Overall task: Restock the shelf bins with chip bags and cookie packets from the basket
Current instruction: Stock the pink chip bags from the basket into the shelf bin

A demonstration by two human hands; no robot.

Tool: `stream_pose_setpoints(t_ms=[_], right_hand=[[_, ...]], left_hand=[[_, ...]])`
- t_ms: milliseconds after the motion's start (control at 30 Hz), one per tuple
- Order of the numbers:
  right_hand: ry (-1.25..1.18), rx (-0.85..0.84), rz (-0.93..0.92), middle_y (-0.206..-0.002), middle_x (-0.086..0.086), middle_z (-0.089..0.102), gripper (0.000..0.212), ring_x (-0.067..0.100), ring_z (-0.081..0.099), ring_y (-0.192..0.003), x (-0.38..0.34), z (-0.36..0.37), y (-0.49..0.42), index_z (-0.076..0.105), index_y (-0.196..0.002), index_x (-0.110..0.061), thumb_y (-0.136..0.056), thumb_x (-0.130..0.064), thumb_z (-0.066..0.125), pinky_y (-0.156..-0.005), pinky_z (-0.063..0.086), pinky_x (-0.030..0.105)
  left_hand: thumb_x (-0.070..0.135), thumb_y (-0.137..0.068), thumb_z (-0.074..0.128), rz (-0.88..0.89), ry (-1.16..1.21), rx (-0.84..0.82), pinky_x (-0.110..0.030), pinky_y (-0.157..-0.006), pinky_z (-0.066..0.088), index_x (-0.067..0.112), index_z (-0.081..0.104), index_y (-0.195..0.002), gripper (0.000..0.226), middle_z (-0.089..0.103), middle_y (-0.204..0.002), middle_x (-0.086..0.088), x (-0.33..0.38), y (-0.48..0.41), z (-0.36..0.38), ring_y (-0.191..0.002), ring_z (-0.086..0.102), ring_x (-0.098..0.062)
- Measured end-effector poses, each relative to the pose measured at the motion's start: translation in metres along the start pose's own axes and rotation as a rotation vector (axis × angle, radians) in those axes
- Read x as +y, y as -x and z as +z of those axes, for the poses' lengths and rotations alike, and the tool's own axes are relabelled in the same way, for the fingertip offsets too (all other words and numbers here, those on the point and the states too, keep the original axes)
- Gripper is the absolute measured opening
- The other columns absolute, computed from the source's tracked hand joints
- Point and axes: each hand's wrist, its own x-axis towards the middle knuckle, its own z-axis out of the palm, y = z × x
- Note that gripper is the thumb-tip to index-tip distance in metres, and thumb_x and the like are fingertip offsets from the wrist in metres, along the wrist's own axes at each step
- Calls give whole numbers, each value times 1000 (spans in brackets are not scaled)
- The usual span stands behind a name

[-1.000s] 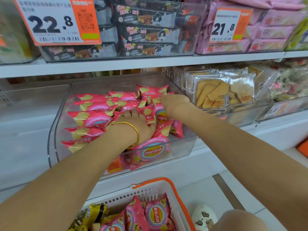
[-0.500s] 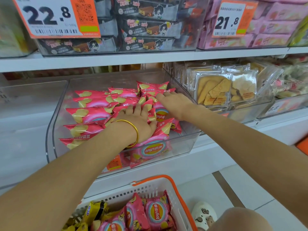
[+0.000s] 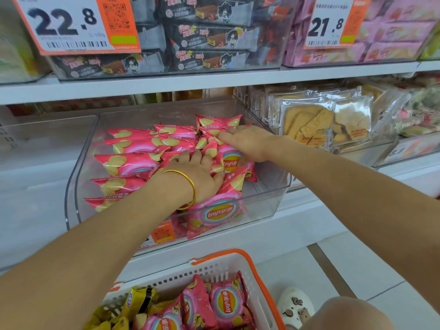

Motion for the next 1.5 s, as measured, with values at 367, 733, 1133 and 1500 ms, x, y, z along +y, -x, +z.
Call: stream_pose_setpoints(t_ms=[367,733,1133,1500], right_hand=[[447,98,262,-135,11,38,71,33,42,-119,-25,-3,4,24,-141,-23,-84,-28,66,-83,40,39],[168,190,379,-106,25,58,46,37,65,-68,-30,22,-1,59,-113,-11,-71,-15,79,-45,49,34],[-746,535,330,-95,5,62,31,24,64,-89,-58,-47,137,57,-116,-11,-88,1,54,-76,53,41],[-736,-306,95,-116,17,60,25,31,57,-107,-242,128,97,60,-111,0,-91,-14,55,-86,44,33]], left_hand=[[54,-97,13,0,3,14,-45,-118,8,18,2,-151,65,0,-159,-6,-2,-1,2,-145,-1,-31],[53,-97,14,21,3,45,-45,-116,11,17,7,-150,65,5,-158,-6,-3,-5,6,-145,3,-30],[35,-98,29,317,259,818,-41,-80,39,7,56,-107,40,58,-100,-13,-11,61,-2,-95,53,-32],[32,-85,32,225,471,400,-30,-69,50,16,67,-98,41,66,-97,1,-70,171,183,-88,62,-22]])
